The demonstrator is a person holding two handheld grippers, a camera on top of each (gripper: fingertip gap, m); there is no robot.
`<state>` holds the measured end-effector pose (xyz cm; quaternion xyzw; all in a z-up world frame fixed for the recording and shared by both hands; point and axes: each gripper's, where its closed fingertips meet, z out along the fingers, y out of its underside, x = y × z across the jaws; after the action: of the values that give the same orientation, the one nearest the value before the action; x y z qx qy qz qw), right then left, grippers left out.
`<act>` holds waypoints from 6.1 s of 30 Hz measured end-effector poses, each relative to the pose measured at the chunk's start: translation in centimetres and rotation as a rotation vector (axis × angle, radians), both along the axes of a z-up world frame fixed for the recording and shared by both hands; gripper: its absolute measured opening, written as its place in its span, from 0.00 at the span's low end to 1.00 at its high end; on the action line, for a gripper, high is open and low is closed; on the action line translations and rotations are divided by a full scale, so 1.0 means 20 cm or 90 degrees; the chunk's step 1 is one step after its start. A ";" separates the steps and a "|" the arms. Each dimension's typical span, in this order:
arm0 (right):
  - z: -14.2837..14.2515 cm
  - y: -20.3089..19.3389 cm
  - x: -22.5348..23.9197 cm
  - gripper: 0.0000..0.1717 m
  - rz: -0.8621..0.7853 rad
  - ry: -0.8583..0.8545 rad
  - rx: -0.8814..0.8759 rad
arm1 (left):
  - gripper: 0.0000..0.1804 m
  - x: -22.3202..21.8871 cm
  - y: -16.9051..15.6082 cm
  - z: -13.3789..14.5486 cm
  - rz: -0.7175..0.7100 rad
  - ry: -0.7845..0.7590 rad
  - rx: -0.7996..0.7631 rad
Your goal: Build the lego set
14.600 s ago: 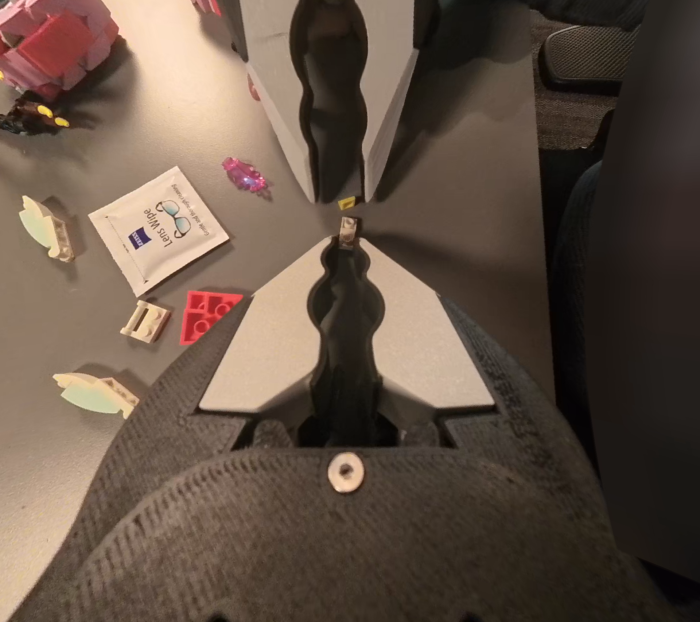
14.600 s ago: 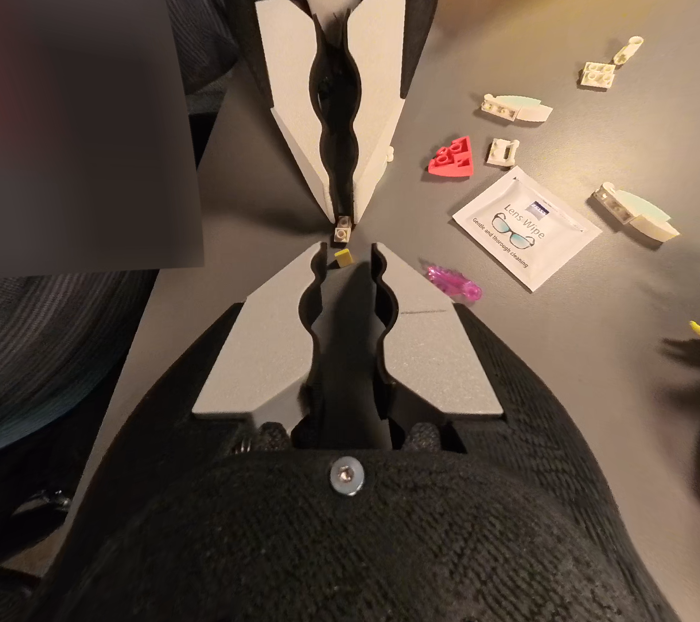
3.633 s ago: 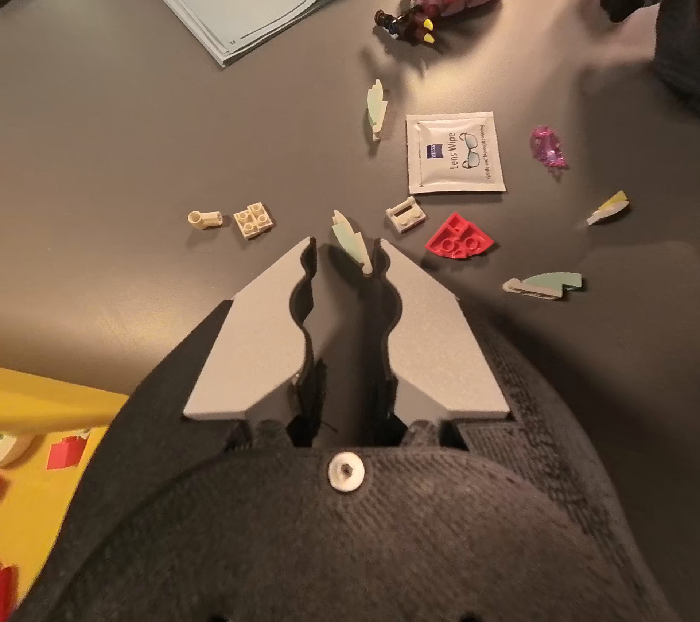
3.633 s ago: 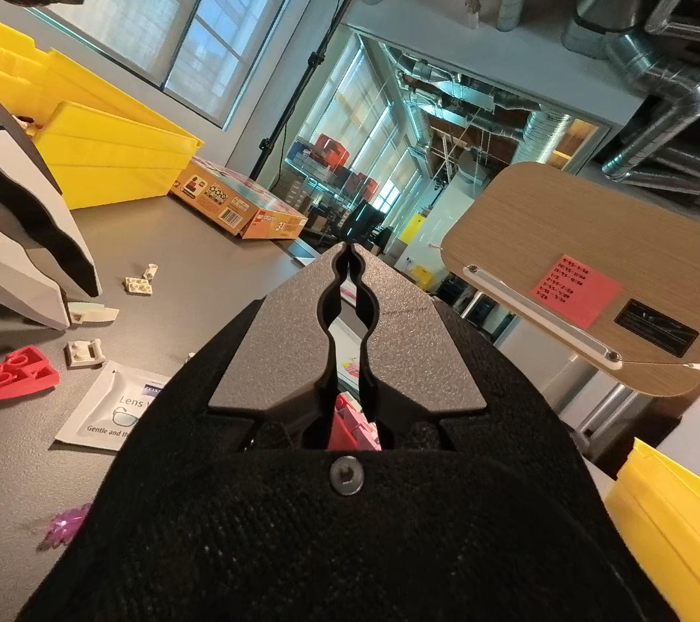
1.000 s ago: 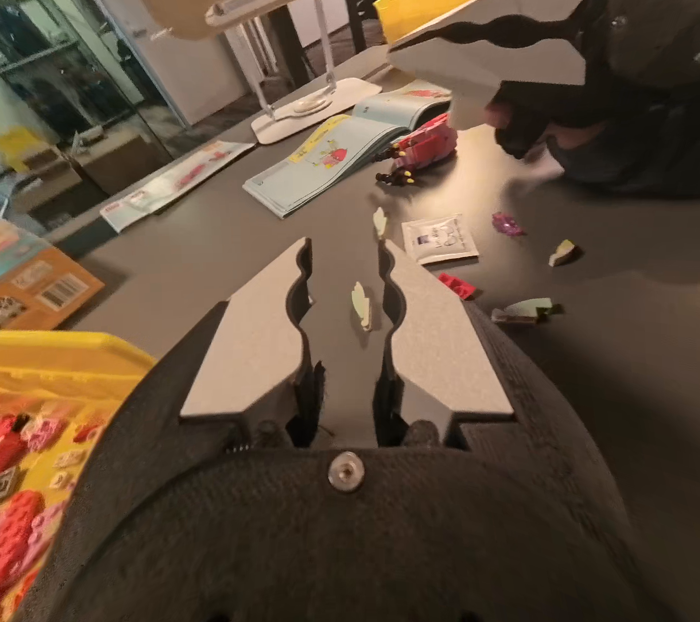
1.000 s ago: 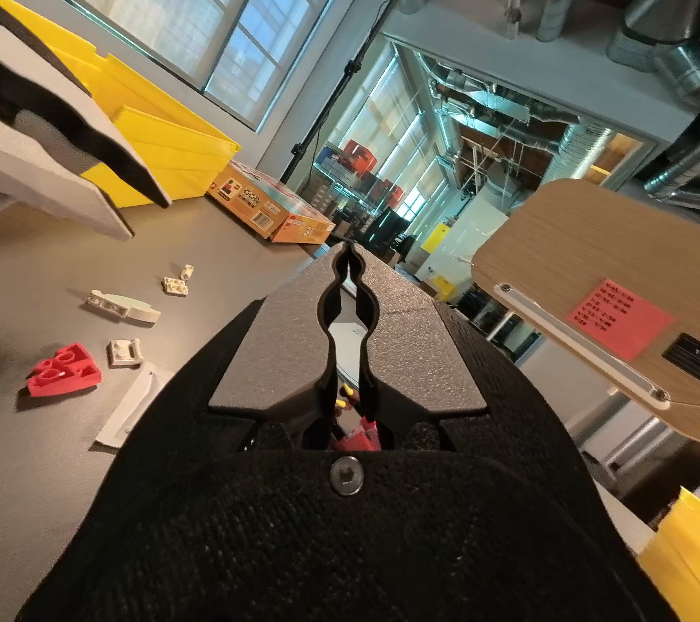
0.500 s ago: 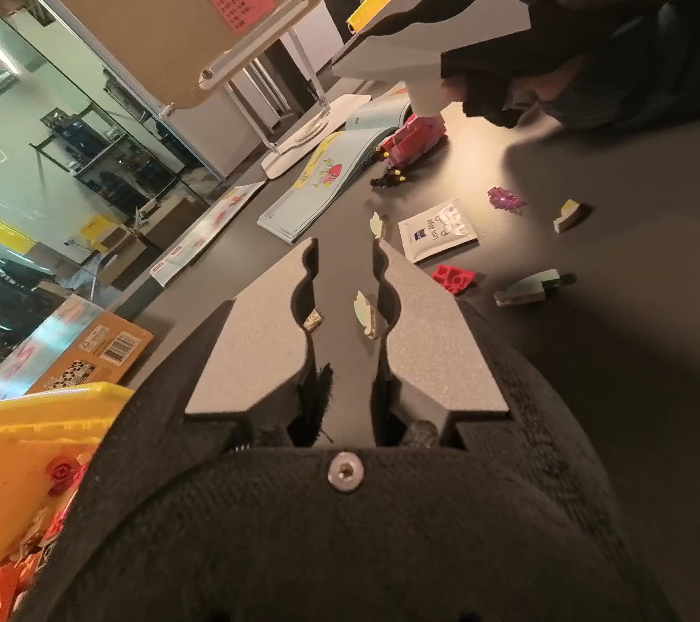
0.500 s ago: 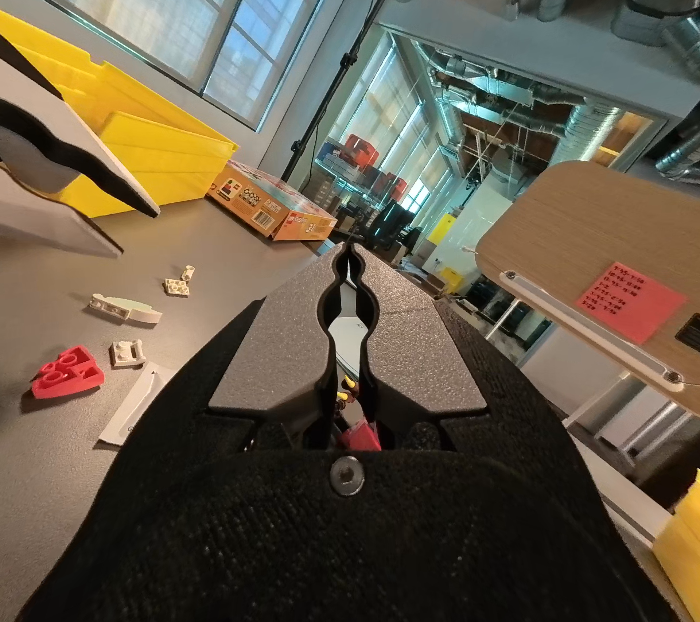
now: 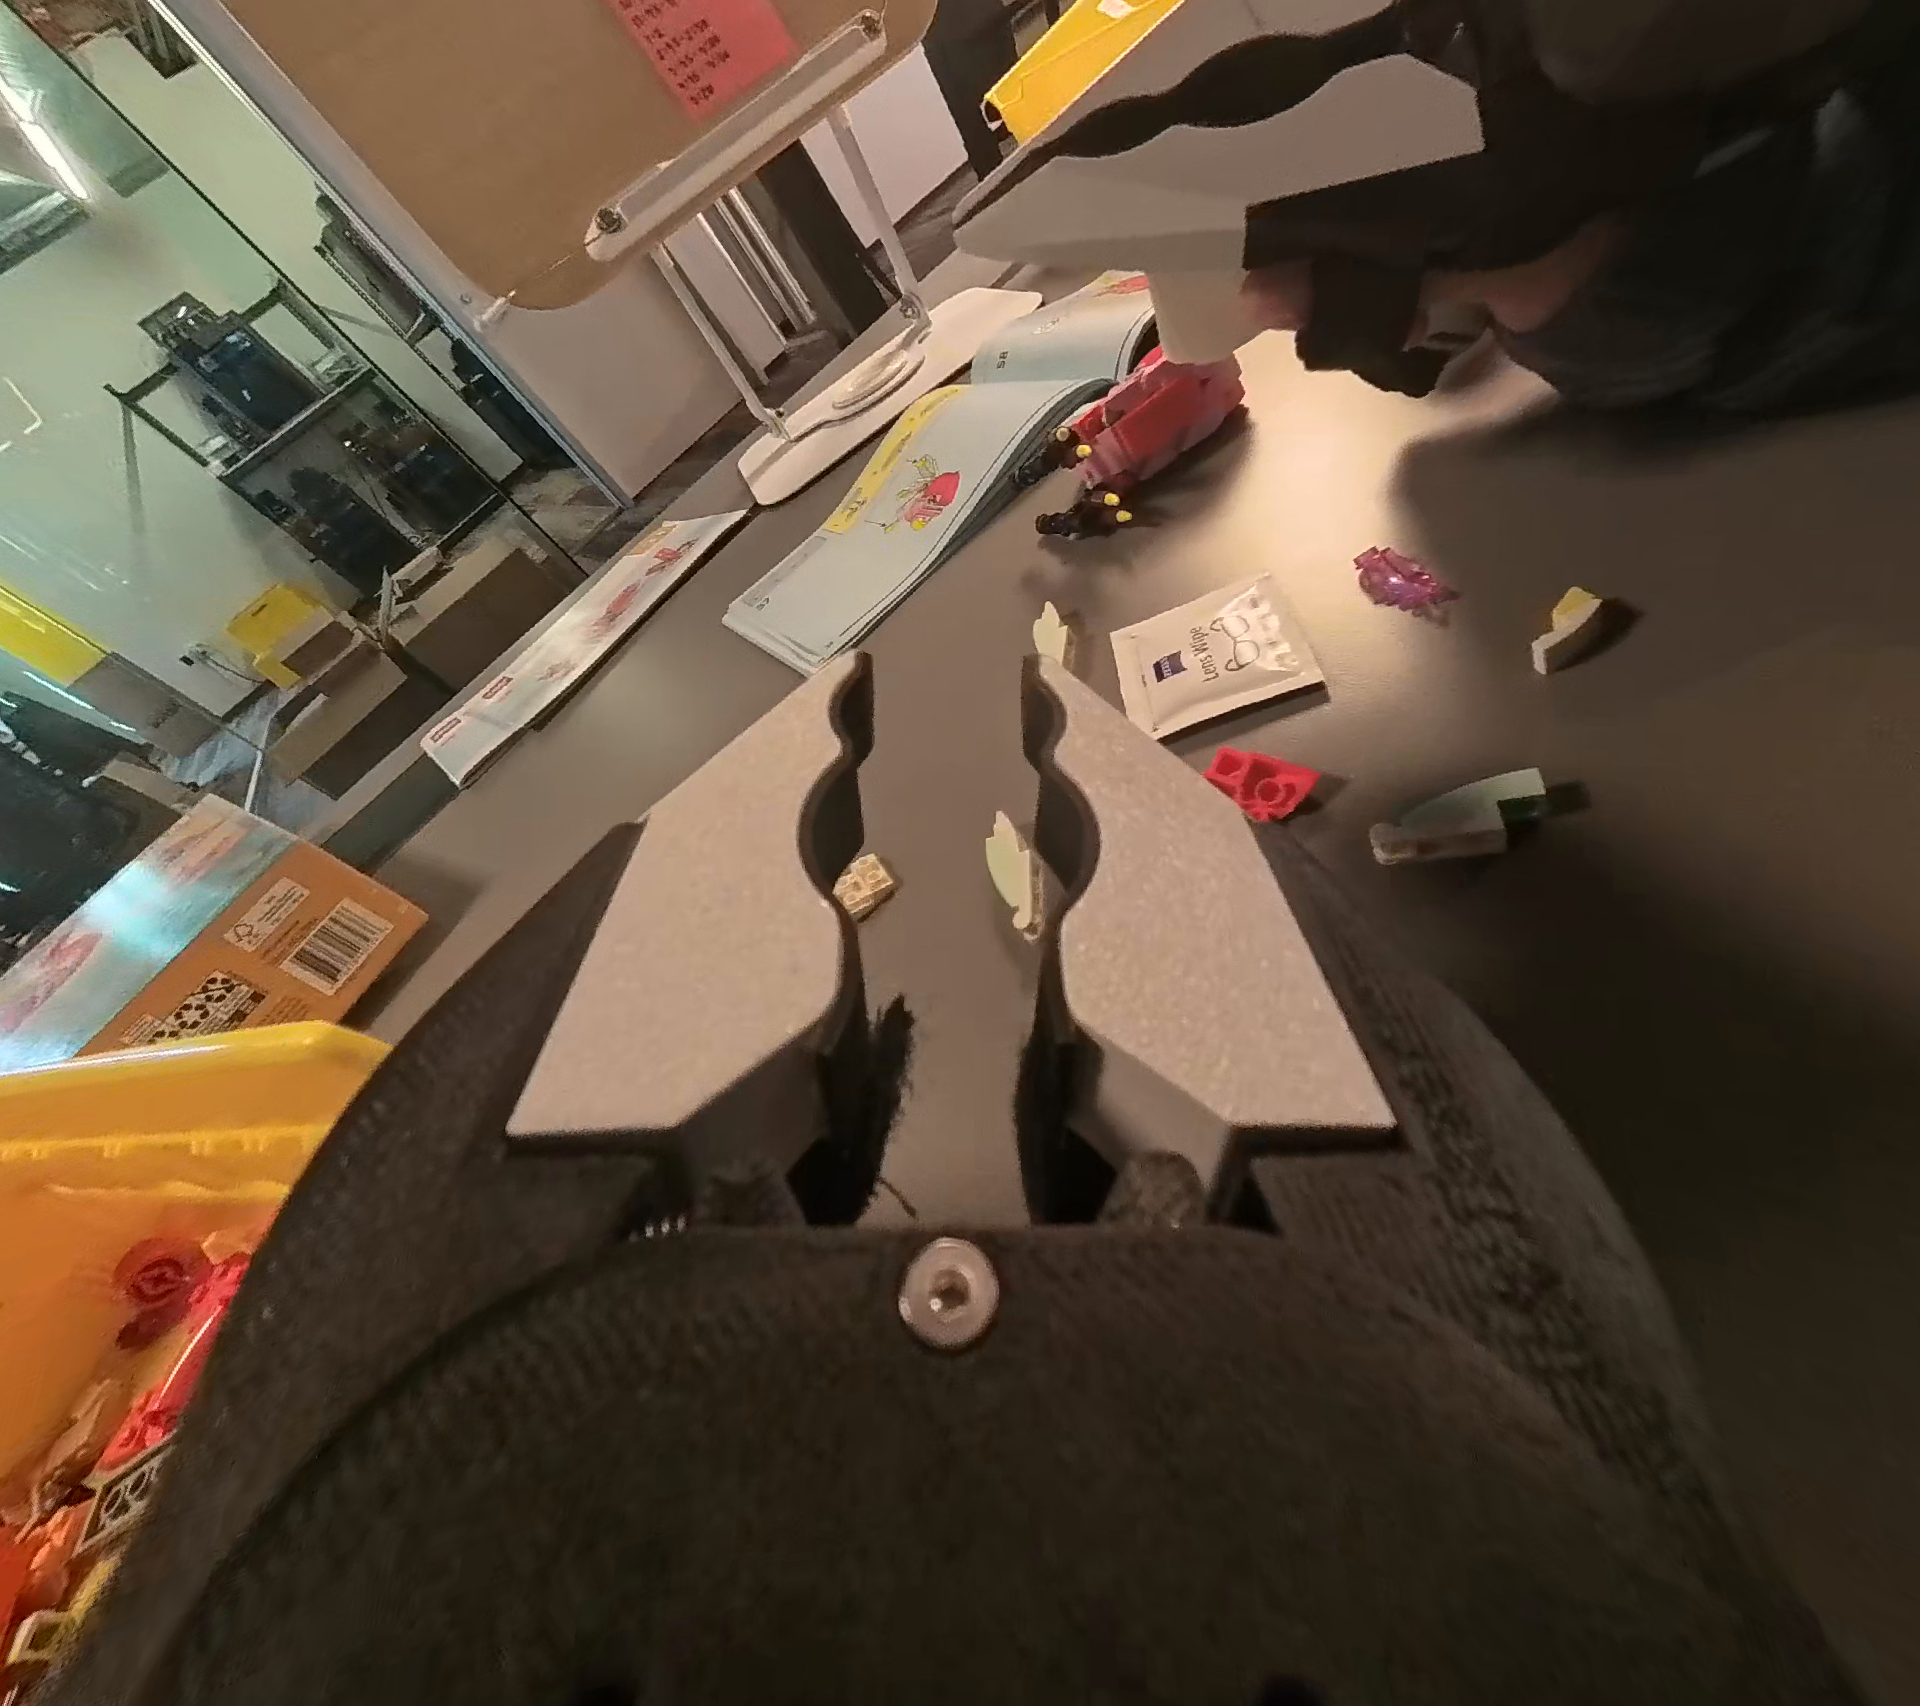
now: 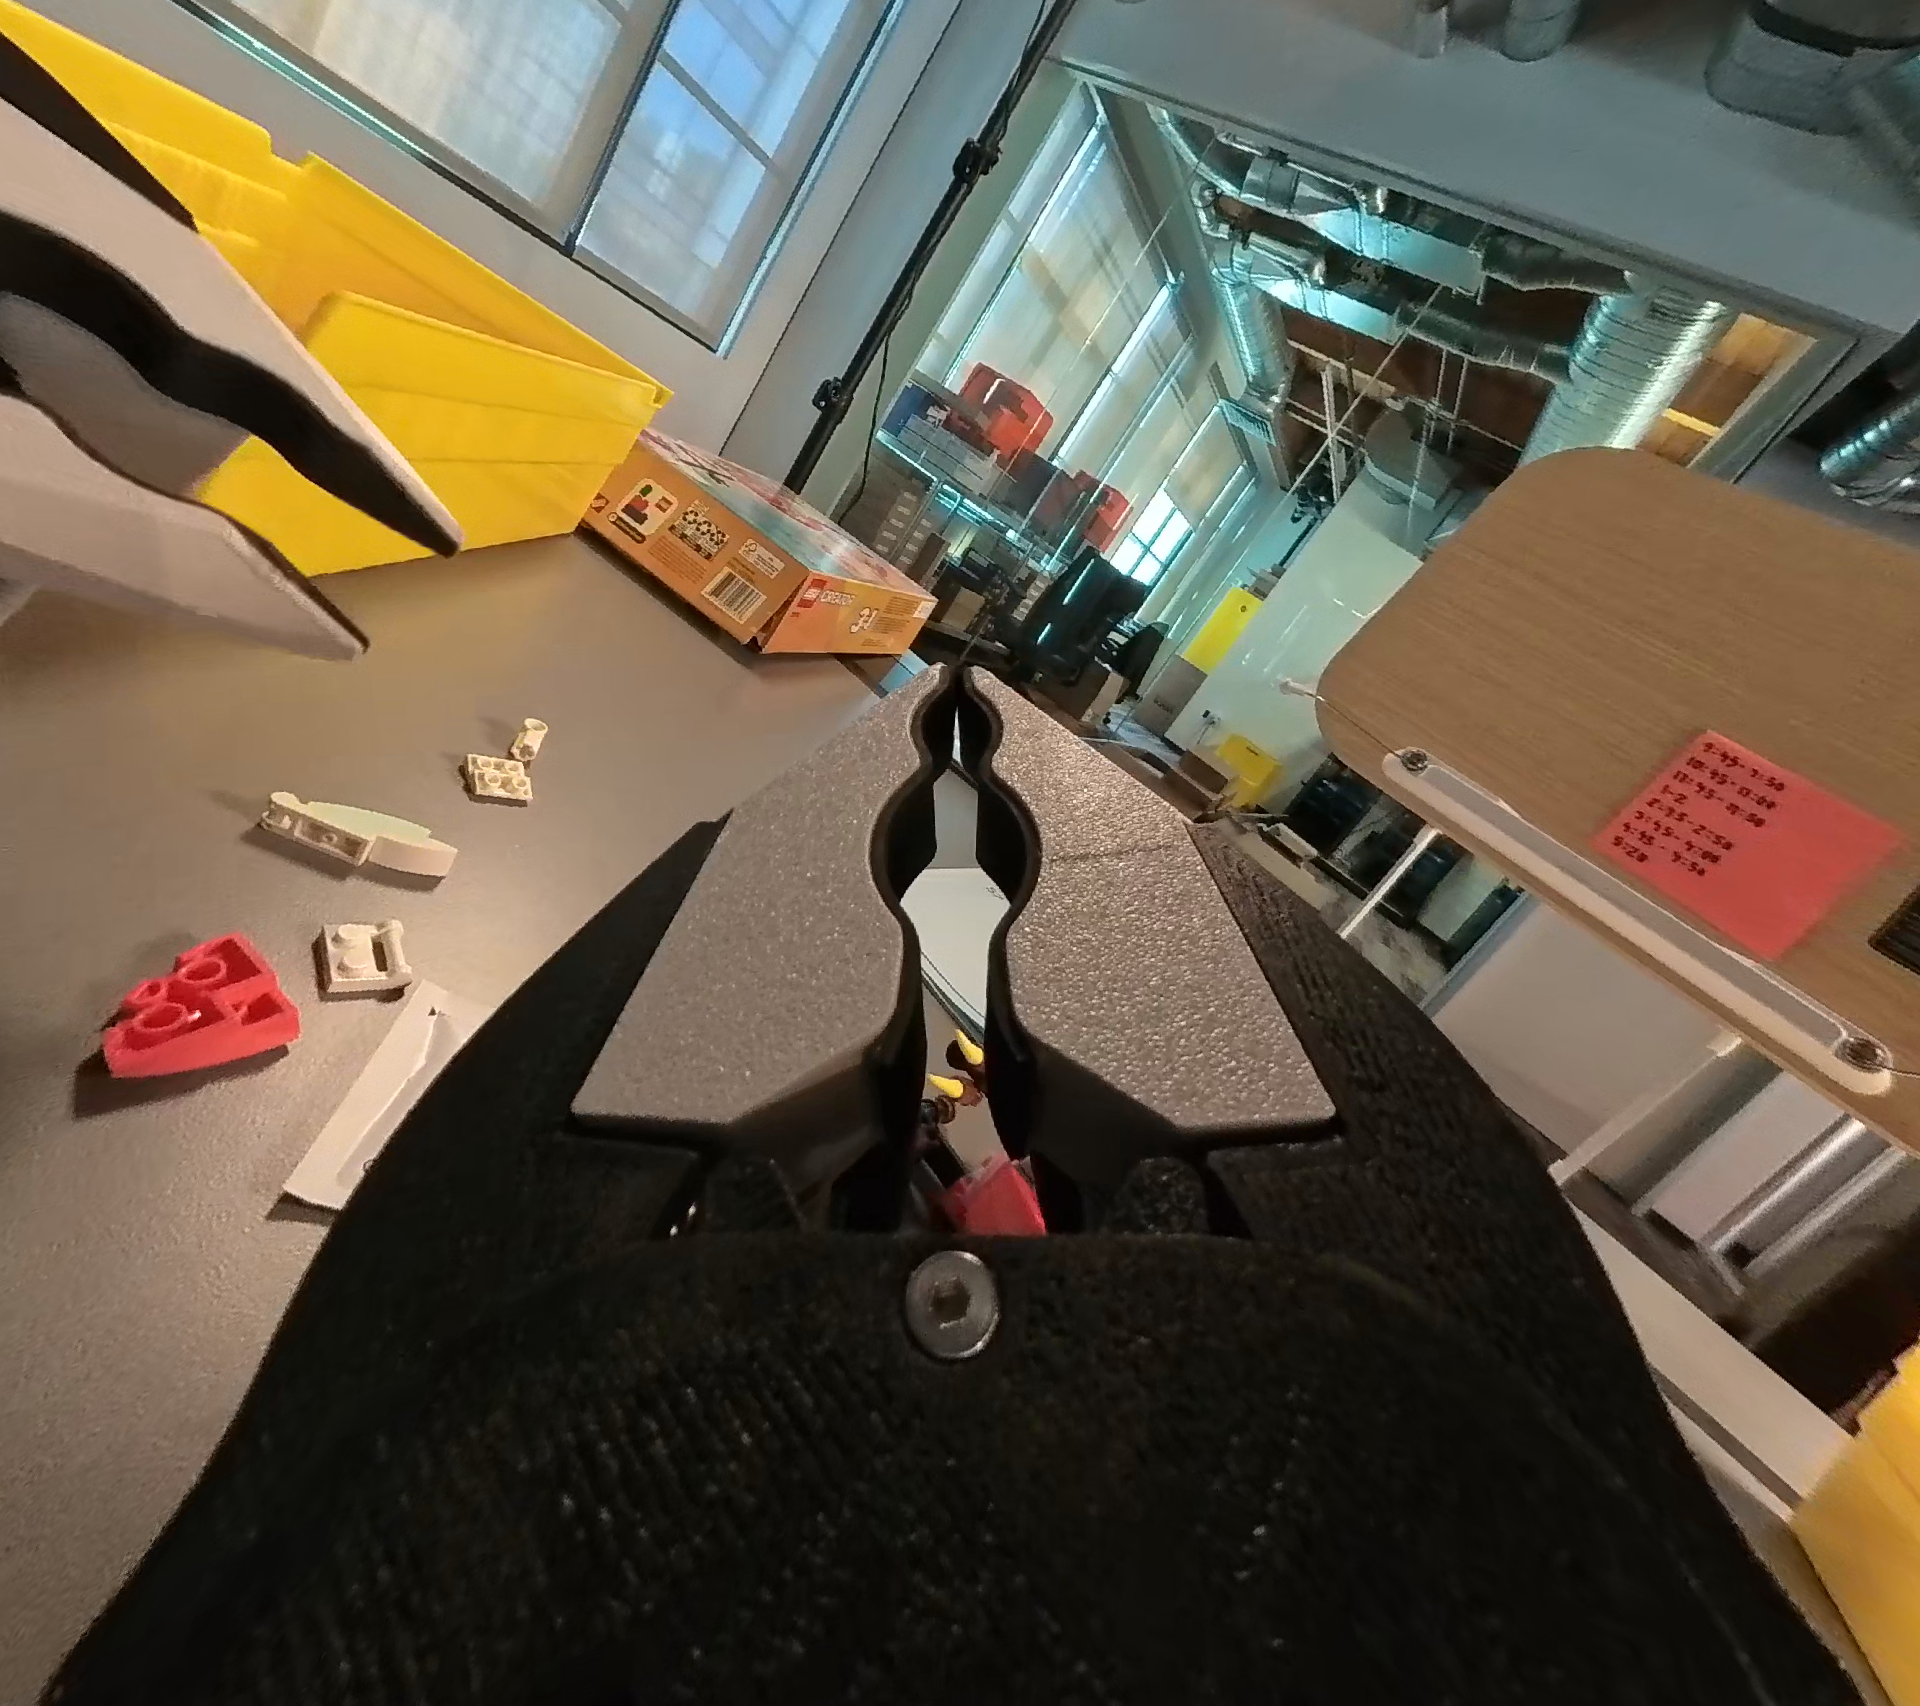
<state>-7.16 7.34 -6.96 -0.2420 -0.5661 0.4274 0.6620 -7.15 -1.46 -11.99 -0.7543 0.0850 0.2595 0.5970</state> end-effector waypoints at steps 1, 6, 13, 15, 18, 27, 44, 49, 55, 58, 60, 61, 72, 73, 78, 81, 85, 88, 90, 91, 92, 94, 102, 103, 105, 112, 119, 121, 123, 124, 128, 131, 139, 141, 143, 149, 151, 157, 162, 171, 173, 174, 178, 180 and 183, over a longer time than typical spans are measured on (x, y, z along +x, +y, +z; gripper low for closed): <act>0.00 0.00 0.00 0.00 0.000 0.000 0.000 | 0.15 0.00 0.00 0.00 -0.001 0.002 -0.004; 0.00 0.01 0.00 0.00 -0.005 -0.001 -0.005 | 0.12 0.00 -0.01 0.02 0.001 0.006 0.008; 0.00 0.02 -0.01 0.00 -0.010 0.004 -0.009 | 0.20 -0.27 -0.47 0.53 0.326 -0.065 0.281; 0.00 0.01 -0.01 0.00 -0.007 0.002 -0.008 | 0.20 -0.38 -0.57 0.57 0.385 -0.068 0.227; 0.00 0.02 -0.01 0.00 -0.007 0.003 -0.011 | 0.21 -0.62 -0.66 0.48 0.431 -0.190 0.104; 0.00 0.04 -0.02 0.00 -0.012 0.001 -0.026 | 0.17 -0.95 -0.66 -0.15 0.370 -0.460 -0.315; -0.02 0.04 -0.03 0.00 -0.007 -0.013 -0.031 | 0.11 -1.02 -0.63 -0.34 0.338 -0.482 -0.294; -0.02 0.04 -0.03 0.00 -0.006 -0.014 -0.031 | 0.09 -1.02 -0.64 -0.34 0.350 -0.469 -0.299; -0.01 0.05 -0.03 0.00 -0.008 -0.010 -0.032 | 0.09 -0.96 -0.61 -0.09 0.316 -0.431 -0.143; -0.01 0.05 -0.03 0.00 -0.008 -0.011 -0.031 | 0.09 -0.71 -0.52 0.18 0.225 -0.345 -0.040; -0.02 0.04 -0.03 0.00 -0.008 -0.011 -0.029 | 0.09 -0.49 -0.45 0.29 0.168 -0.280 -0.023; -0.01 0.05 -0.03 0.00 -0.009 -0.011 -0.029 | 0.09 -0.38 -0.41 0.31 0.136 -0.261 -0.019; 0.01 0.12 -0.01 0.00 -0.033 0.001 -0.052 | 0.09 0.57 0.15 -0.10 -0.173 -0.305 -0.200; 0.01 0.13 0.00 0.00 -0.035 0.003 -0.058 | 0.08 0.62 0.19 -0.12 -0.192 -0.308 -0.212; 0.01 0.15 0.00 0.00 -0.036 -0.004 -0.075 | 0.09 0.77 0.22 -0.26 -0.237 -0.264 -0.316; 0.01 0.13 -0.01 0.00 -0.032 -0.003 -0.068 | 0.09 0.77 0.22 -0.31 -0.228 -0.239 -0.339; 0.00 0.13 -0.01 0.00 -0.032 -0.005 -0.062 | 0.09 0.75 0.23 -0.36 -0.205 -0.251 -0.361; 0.01 0.13 -0.01 0.00 -0.033 -0.004 -0.066 | 0.12 0.75 0.22 -0.37 -0.195 -0.246 -0.362; 0.01 0.13 -0.01 0.00 -0.032 -0.004 -0.063 | 0.17 0.74 0.21 -0.37 -0.190 -0.255 -0.359; 0.00 0.13 -0.01 0.00 -0.031 -0.005 -0.062 | 0.20 0.74 0.21 -0.37 -0.187 -0.262 -0.353; 0.00 0.13 -0.01 0.00 -0.031 -0.004 -0.060 | 0.21 0.74 0.21 -0.36 -0.188 -0.271 -0.345; 0.01 0.12 -0.01 0.00 -0.029 -0.003 -0.060 | 0.21 0.75 0.20 -0.31 -0.197 -0.286 -0.316; 0.01 0.08 -0.03 0.00 -0.019 0.006 -0.055 | 0.21 0.47 -0.07 0.16 -0.091 -0.311 -0.069; 0.01 0.07 -0.03 0.00 -0.016 0.003 -0.050 | 0.21 0.40 -0.14 0.23 -0.058 -0.311 -0.037; 0.01 0.05 -0.04 0.00 -0.013 0.001 -0.041 | 0.21 0.25 -0.29 0.34 0.020 -0.310 0.020; 0.01 0.03 -0.05 0.00 -0.004 0.004 -0.054 | 0.21 -0.14 -0.84 0.69 0.305 -0.263 0.155; 0.01 0.01 -0.06 0.00 0.001 0.002 -0.045 | 0.22 -0.30 -1.07 0.66 0.416 -0.247 0.115; 0.01 0.01 -0.06 0.00 0.004 0.002 -0.046 | 0.22 -0.37 -1.12 0.60 0.445 -0.247 0.074; 0.01 -0.01 -0.06 0.00 0.012 0.001 -0.046 | 0.22 -0.46 -1.16 0.55 0.470 -0.233 0.031; 0.01 -0.02 -0.06 0.00 0.017 0.000 -0.043 | 0.22 -0.52 -1.18 0.54 0.480 -0.225 0.012; 0.00 -0.03 -0.07 0.00 0.016 -0.001 -0.030 | 0.19 -0.78 -1.16 0.48 0.479 -0.262 -0.081; 0.00 -0.02 -0.07 0.00 0.012 -0.002 -0.031 | 0.12 -0.98 -1.09 0.30 0.475 -0.384 -0.193; 0.00 -0.01 -0.07 0.00 0.009 -0.003 -0.029 | 0.03 -1.30 -1.16 -0.20 0.568 -0.549 -0.538; 0.00 -0.01 -0.07 0.00 0.010 -0.004 -0.030 | 0.08 -1.34 -1.17 -0.25 0.591 -0.588 -0.549; -0.01 -0.01 -0.07 0.00 0.011 -0.005 -0.029 | 0.12 -1.36 -1.17 -0.29 0.597 -0.629 -0.546; -0.01 -0.02 -0.08 0.00 0.014 -0.007 -0.027 | 0.13 -1.41 -1.17 -0.30 0.609 -0.664 -0.526; -0.01 -0.02 -0.08 0.00 0.015 -0.008 -0.026 | 0.12 -1.41 -1.17 -0.32 0.609 -0.665 -0.544; -0.01 -0.02 -0.08 0.00 0.016 -0.010 -0.024 | 0.14 -1.44 -1.13 -0.35 0.618 -0.685 -0.536; -0.02 -0.03 -0.08 0.00 0.018 -0.013 -0.025 | 0.04 -1.46 -1.15 -0.36 0.635 -0.685 -0.528; -0.01 -0.02 -0.08 0.00 0.017 -0.010 -0.027 | 0.04 -1.43 -1.02 -0.10 0.572 -0.589 -0.368; -0.01 -0.03 -0.08 0.00 0.020 -0.010 -0.026 | 0.03 -1.29 -0.82 0.14 0.424 -0.629 -0.187; -0.01 -0.03 -0.08 0.00 0.022 -0.009 -0.024 | 0.03 -1.19 -0.73 0.26 0.343 -0.650 -0.104; 0.00 -0.05 -0.07 0.00 0.021 0.002 -0.008 | 0.03 -0.70 -0.47 0.57 0.073 -0.630 0.042; 0.02 -0.05 -0.05 0.00 0.018 0.011 -0.006 | 0.03 -0.43 -0.35 0.61 -0.030 -0.618 0.072; 0.07 -0.11 0.03 0.00 0.084 0.004 -0.040 | 0.03 -0.11 -0.16 0.61 -0.115 -0.495 0.130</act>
<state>-6.47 5.14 -5.50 -0.2234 -0.5651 0.4887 0.6260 -9.44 -4.69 0.12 -0.7223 -0.1075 -0.0915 0.6770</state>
